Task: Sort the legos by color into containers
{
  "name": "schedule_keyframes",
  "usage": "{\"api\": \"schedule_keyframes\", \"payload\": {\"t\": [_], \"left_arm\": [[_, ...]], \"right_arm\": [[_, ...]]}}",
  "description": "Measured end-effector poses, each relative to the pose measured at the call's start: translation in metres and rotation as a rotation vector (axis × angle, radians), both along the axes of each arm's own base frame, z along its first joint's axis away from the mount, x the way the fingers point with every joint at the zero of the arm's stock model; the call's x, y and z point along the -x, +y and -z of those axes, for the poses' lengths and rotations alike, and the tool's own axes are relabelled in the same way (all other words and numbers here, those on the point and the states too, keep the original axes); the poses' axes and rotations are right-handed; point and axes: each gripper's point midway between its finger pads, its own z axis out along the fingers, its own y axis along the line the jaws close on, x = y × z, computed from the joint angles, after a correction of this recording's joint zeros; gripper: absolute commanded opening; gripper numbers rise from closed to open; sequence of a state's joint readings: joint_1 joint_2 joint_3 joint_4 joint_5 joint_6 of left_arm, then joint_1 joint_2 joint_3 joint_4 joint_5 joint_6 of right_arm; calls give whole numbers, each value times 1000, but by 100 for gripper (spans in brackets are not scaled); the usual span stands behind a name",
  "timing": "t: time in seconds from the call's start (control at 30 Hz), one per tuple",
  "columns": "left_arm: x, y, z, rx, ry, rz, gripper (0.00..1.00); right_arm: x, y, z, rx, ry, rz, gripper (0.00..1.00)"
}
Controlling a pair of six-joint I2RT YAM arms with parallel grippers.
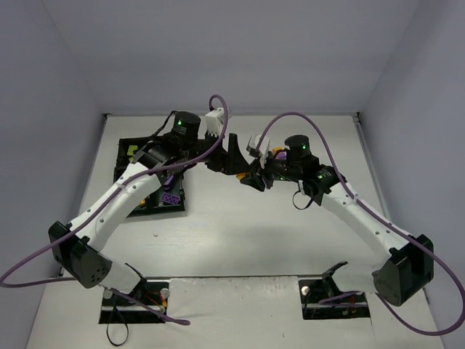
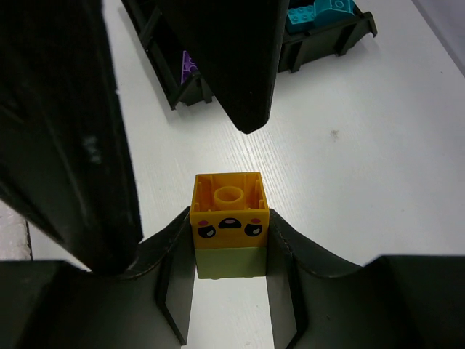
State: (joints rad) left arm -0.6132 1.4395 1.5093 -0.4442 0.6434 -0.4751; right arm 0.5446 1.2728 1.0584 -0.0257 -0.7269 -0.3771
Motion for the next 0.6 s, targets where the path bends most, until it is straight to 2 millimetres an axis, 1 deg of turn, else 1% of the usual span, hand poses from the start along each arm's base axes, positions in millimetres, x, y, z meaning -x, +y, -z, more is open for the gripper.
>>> {"api": "schedule_keyframes", "payload": {"t": [0.1,0.27,0.37,0.4,0.43,0.5,0.53,0.6], "left_arm": [[-6,-2,6,-25,37,-42,68],[-18,-1,31,-80,109,-111,68],[-23,-1,41,-103,135,-140,68],[-24,-1,43,-106,138,-143,67],[-24,-1,43,-106,140,-145,64],[-24,-1,42,-103,143,-143,62],[-23,-2,42,-98,144,-137,59],[-22,-4,40,-87,148,-123,56]], "right_arm": [[-3,-3,1,11,-12,23,4],[-5,-2,-4,7,-33,33,4],[-5,-2,-4,7,-36,34,4],[-4,-1,-4,8,-36,33,4],[-4,-1,-3,8,-36,32,4],[-3,-2,-2,9,-35,33,4],[-2,-2,-2,10,-35,34,4],[-2,-3,-1,12,-35,37,4]]}}
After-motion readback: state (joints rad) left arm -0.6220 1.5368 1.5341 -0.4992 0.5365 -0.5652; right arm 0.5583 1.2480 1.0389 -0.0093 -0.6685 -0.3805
